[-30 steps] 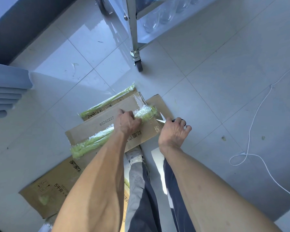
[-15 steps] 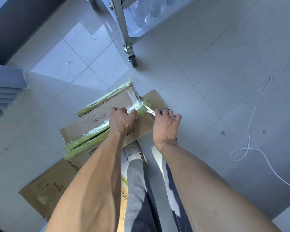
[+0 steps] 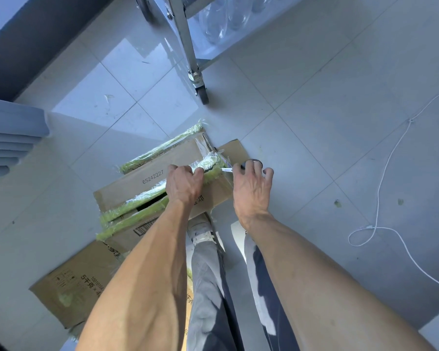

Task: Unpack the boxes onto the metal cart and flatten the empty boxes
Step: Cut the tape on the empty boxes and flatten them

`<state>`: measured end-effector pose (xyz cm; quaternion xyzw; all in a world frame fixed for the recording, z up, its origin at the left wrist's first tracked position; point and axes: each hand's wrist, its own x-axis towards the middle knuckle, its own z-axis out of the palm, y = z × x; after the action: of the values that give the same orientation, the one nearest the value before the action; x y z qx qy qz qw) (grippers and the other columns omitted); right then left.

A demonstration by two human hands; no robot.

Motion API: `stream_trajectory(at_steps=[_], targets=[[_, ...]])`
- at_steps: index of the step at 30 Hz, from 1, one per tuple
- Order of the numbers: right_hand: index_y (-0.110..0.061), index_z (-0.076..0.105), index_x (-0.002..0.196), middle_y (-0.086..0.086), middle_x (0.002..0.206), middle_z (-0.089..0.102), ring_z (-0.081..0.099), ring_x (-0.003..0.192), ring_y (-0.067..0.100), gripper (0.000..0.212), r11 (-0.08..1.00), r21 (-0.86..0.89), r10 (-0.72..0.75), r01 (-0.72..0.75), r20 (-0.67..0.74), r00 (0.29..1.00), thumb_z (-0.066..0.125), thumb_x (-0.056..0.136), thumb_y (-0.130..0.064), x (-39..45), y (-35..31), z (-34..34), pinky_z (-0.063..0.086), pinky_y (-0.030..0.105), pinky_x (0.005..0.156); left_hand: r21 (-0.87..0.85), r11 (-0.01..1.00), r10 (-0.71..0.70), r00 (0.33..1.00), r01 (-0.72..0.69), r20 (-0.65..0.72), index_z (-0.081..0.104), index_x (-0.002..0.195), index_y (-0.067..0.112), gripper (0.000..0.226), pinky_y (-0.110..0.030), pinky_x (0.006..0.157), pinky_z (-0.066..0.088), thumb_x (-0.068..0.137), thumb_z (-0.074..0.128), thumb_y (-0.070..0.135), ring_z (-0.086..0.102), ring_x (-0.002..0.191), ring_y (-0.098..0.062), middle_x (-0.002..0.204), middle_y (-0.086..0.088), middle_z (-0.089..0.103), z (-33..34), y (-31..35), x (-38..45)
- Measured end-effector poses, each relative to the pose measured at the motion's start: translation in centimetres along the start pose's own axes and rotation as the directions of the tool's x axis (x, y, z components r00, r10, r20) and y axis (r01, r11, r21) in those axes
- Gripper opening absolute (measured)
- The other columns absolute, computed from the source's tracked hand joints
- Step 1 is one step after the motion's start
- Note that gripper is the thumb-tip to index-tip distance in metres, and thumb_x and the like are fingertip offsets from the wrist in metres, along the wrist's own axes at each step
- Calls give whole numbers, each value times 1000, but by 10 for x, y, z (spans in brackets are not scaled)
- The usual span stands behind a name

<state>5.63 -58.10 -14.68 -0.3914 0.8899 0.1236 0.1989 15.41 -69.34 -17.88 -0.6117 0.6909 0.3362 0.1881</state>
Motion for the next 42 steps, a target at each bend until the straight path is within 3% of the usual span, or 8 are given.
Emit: stream_trajectory(at_steps=[6, 9, 12, 16, 19, 22, 29, 42], targets=[[-9, 62, 114, 7, 93, 71, 68, 86, 26, 32, 994, 85, 50, -63, 153, 987, 42, 94, 6, -11, -9, 4, 38, 32, 67, -10, 1000, 26, 999, -27, -41, 51, 52, 10, 37, -33, 68, 41, 84, 52, 29, 54, 72, -26, 103, -7, 46, 3, 3, -1], [-11, 63, 105, 4, 82, 66, 58, 72, 24, 29, 980, 119, 141, -162, 166, 976, 41, 94, 5, -11, -14, 1, 39, 36, 81, -28, 1000, 11, 1000, -12, -24, 40, 49, 14, 38, -30, 57, 39, 82, 52, 30, 47, 58, -26, 66, -4, 49, 10, 7, -9], [-17, 61, 105, 7, 95, 60, 53, 92, 27, 24, 958, 96, 255, -269, 143, 956, 49, 90, -3, -7, -12, 1, 35, 41, 86, -34, 999, -35, 992, 39, 124, 42, 56, 16, 18, -27, 53, 37, 68, 47, 28, 41, 52, -23, 52, 0, 45, 7, 11, -12], [-18, 64, 101, 9, 101, 59, 50, 98, 29, 23, 932, 83, 348, -352, 62, 935, 60, 82, -6, -1, -4, 5, 34, 41, 82, 124, 988, -126, 928, 88, 350, 63, 75, 7, 15, -28, 62, 51, 67, 52, 14, 62, 70, -27, 77, -9, 67, -4, 15, -7], [-19, 65, 99, 7, 98, 59, 51, 97, 27, 21, 938, 116, 323, -328, 60, 945, 57, 85, -6, 4, -1, 7, 34, 40, 82, 282, 959, -57, 969, -14, 240, 58, 79, 8, 4, -32, 64, 51, 76, 59, 6, 66, 82, -31, 91, -13, 68, -3, 14, -5], [-19, 65, 100, 6, 97, 60, 52, 95, 26, 24, 944, 126, 294, -304, 97, 951, 52, 87, -3, 4, -2, 11, 34, 40, 82, 386, 918, 54, 992, -95, 118, 54, 96, 12, 17, -37, 70, 43, 82, 61, 8, 56, 99, -33, 109, -14, 55, 4, 17, -3], [-20, 64, 99, 6, 99, 58, 51, 97, 26, 26, 953, 141, 248, -267, 138, 959, 50, 88, -2, 10, 8, 20, 34, 39, 86, 445, 895, -94, 956, -40, 276, 61, 91, 3, 22, -57, 113, 25, 84, 60, 24, 27, 136, -41, 154, -19, 18, 30, 10, 18], [-17, 57, 121, 8, 106, 56, 48, 101, 27, 42, 995, 34, 90, -91, 24, 996, 42, 87, 3, 29, -13, 6, 34, 41, 89, 438, 881, 166, 984, -176, 62, 60, 99, 15, 31, -51, 97, 42, 79, 48, 35, 52, 111, -35, 139, -13, 42, 9, 0, 2]])
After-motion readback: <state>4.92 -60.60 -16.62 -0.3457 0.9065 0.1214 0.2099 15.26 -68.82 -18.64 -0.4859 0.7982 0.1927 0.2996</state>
